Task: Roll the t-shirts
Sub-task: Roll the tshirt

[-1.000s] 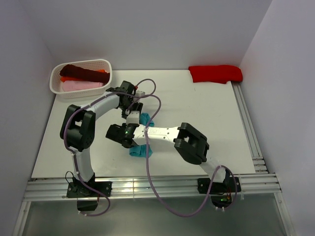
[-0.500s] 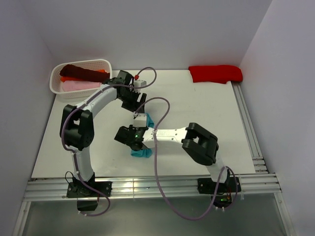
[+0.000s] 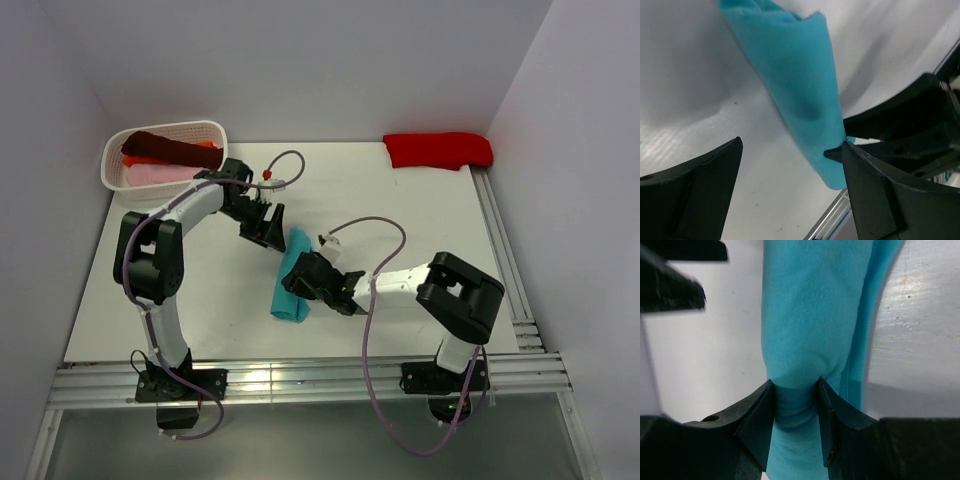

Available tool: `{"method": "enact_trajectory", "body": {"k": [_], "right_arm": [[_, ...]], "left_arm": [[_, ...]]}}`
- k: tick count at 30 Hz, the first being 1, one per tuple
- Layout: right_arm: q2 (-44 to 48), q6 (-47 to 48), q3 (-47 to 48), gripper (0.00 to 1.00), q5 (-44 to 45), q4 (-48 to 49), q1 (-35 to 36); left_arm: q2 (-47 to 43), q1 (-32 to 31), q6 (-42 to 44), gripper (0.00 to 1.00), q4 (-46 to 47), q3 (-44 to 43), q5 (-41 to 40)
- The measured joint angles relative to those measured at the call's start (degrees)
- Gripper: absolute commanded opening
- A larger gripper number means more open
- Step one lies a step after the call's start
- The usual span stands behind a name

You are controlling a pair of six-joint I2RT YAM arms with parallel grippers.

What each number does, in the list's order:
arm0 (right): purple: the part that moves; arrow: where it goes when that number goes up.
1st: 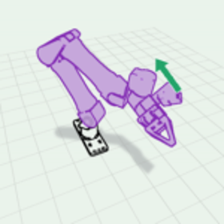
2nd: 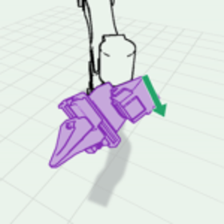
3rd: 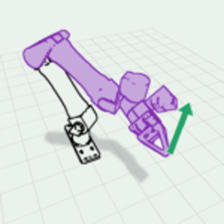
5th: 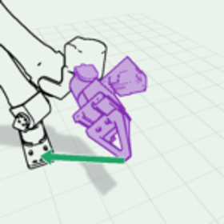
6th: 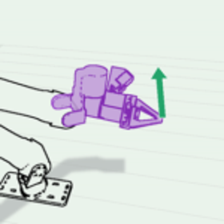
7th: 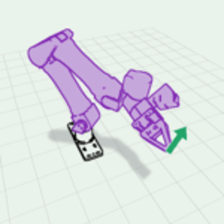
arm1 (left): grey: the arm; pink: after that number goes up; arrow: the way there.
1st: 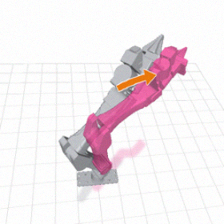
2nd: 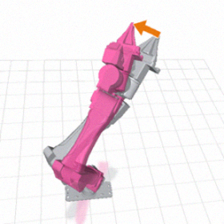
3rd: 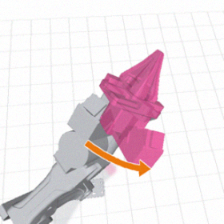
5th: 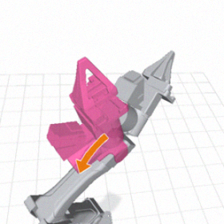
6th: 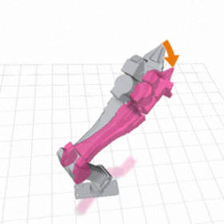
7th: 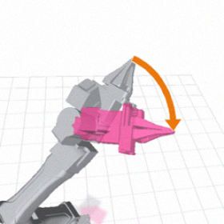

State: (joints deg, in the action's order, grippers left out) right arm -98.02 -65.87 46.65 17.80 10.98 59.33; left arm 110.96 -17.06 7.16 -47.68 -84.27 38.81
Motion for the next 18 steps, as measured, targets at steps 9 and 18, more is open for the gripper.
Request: {"method": "enact_trajectory", "body": {"k": [9,18], "right_arm": [[0.6,-4.3,-10.2,0.41,-7.5,18.5,-3.0],[-4.6,-10.0,-16.5,0.38,-14.4,37.8,-5.3]], "left_arm": [[0.5,0.0,0.7,0.85,2.2,4.7,6.2],[1.9,-1.1,-0.9,0.84,6.4,6.0,4.3]]}}
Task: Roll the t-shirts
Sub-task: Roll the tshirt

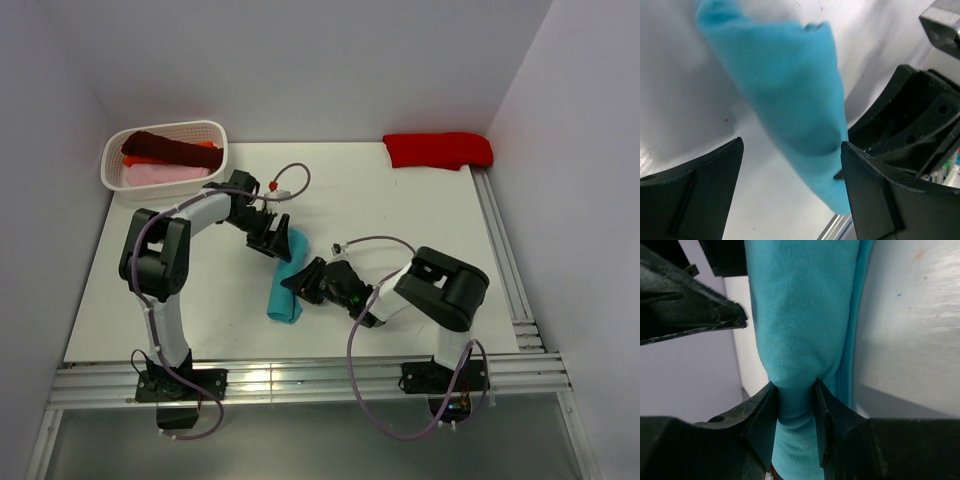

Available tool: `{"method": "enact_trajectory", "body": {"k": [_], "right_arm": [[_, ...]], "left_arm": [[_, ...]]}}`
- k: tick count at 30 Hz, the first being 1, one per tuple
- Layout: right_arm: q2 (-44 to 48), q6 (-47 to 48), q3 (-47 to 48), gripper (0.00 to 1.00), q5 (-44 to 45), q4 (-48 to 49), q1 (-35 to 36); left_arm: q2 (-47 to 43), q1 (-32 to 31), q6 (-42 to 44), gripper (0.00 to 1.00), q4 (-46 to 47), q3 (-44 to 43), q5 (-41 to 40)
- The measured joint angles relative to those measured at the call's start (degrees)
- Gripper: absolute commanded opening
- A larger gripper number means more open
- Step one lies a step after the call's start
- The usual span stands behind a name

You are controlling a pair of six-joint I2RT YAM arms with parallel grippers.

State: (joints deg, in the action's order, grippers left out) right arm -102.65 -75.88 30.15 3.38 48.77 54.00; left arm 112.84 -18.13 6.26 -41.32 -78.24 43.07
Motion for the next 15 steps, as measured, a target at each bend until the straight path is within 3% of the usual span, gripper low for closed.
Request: {"method": "enact_trajectory", "body": {"k": [8,15], "right_arm": [[-5.3,-2.1,2.1,0.37,-5.4,6.1,-0.7],[-5.8,-1.9,6.4,0.47,-6.2,-0.3,-1.1]], "left_arm": [[0.5,-2.5,-2.6,0.77,1.8,0.1,-7.6],[1.0,-3.2,-5.5,0.57,2.0,0.0,-14.4]]}}
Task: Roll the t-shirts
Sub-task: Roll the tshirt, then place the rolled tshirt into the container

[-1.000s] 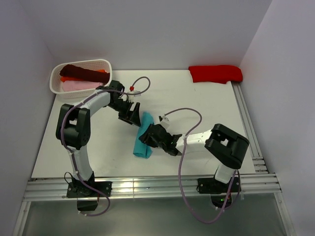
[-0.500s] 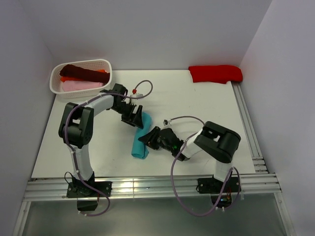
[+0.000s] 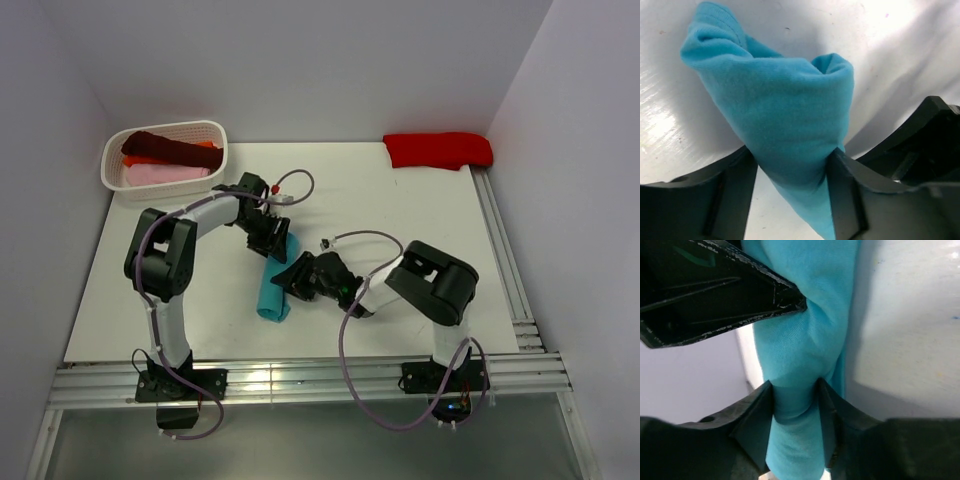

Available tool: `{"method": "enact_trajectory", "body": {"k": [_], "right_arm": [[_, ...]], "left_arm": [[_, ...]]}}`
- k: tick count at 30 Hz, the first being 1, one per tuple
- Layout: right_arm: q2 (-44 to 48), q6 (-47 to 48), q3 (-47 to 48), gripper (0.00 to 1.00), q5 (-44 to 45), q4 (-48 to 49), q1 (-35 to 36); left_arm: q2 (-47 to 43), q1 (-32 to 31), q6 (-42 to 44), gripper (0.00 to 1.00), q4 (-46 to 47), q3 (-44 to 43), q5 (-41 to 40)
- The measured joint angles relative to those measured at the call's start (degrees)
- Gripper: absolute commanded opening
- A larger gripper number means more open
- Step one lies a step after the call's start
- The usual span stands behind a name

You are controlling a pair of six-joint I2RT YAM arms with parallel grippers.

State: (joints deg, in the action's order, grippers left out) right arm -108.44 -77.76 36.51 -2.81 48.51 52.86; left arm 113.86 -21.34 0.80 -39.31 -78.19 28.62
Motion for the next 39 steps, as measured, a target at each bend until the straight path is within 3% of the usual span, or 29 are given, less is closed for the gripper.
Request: {"method": "enact_trajectory", "body": {"k": [5,14,18,25,31,35,39], "right_arm": [[3.4,2.4,2.9,0.59,2.1,-11.6,0.0],[11.0,8.6,12.9,0.61,13.2,-38.7,3.7],[11.1,10.9,18.8,0.61,16.1,-46.1,5.9],[6.4,12.6,27.3,0.50,20.4,-56.5,8.7],[2.4,13.0,31.3,0.39,21.7,-61.8,9.3],[2.0,12.9,32.1,0.36,22.3,-63.4,9.6],[1.8,12.6,32.1,0.33,22.5,-63.6,9.6]], "left_arm": [[0.0,-1.6,-1.0,0.51,0.1,-0.3,-3.7],[0.0,-3.0,-2.2,0.50,0.1,-0.6,-6.3],[0.0,-3.5,-3.4,0.50,0.1,-0.7,-7.1],[0.0,-4.6,-3.6,0.51,-0.7,-1.5,-9.5],[0.4,-5.0,-3.4,0.63,-1.3,-2.3,-10.7],[0.4,-5.0,-2.7,0.75,-1.9,-3.0,-11.2],[0.4,-4.2,-0.4,0.79,-2.6,-3.5,-9.8]]}}
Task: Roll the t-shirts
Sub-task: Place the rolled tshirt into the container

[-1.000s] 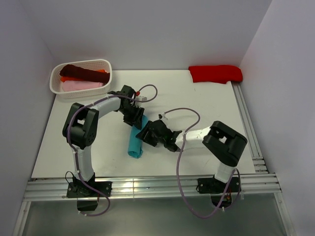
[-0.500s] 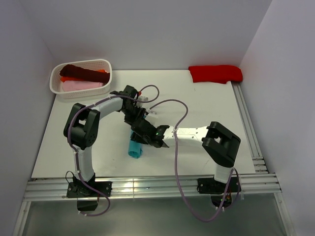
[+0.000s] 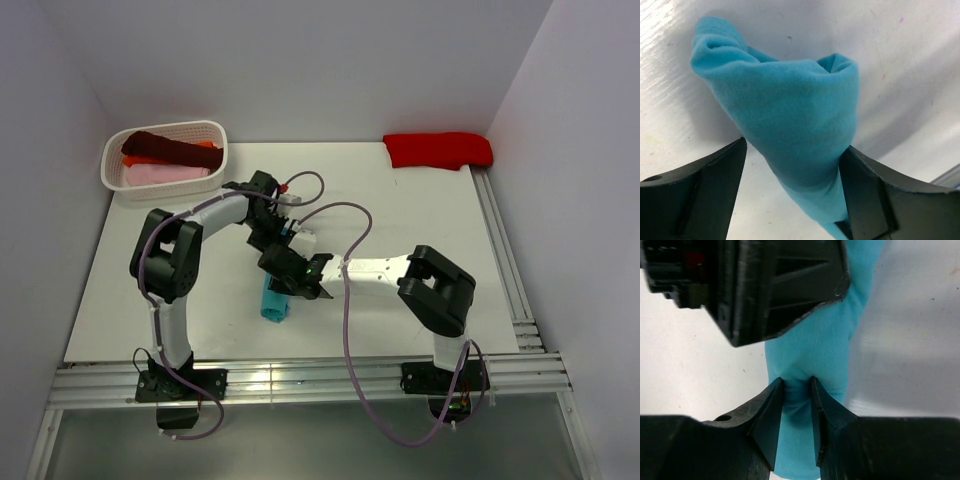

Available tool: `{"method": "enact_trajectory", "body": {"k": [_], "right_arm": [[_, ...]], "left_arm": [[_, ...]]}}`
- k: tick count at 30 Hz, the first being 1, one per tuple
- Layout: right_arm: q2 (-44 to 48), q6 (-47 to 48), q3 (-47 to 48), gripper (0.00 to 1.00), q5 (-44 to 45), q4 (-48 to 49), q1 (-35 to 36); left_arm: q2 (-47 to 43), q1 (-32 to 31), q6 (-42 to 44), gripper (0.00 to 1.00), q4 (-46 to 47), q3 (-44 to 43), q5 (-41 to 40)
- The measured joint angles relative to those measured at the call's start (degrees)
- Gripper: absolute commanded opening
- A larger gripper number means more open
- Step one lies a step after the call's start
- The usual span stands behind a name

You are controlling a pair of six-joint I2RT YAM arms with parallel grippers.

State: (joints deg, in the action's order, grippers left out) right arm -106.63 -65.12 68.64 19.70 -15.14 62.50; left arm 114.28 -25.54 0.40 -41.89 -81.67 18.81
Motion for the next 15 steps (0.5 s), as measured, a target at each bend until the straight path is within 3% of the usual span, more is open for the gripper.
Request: {"method": "enact_trajectory", "body": {"k": [15], "right_arm": [[0.0,-1.5,-1.2,0.30,0.2,1.8,0.0]], "left_arm": [[0.0,7.1,4.9,0.79,-3.4,2.3,14.2]]}}
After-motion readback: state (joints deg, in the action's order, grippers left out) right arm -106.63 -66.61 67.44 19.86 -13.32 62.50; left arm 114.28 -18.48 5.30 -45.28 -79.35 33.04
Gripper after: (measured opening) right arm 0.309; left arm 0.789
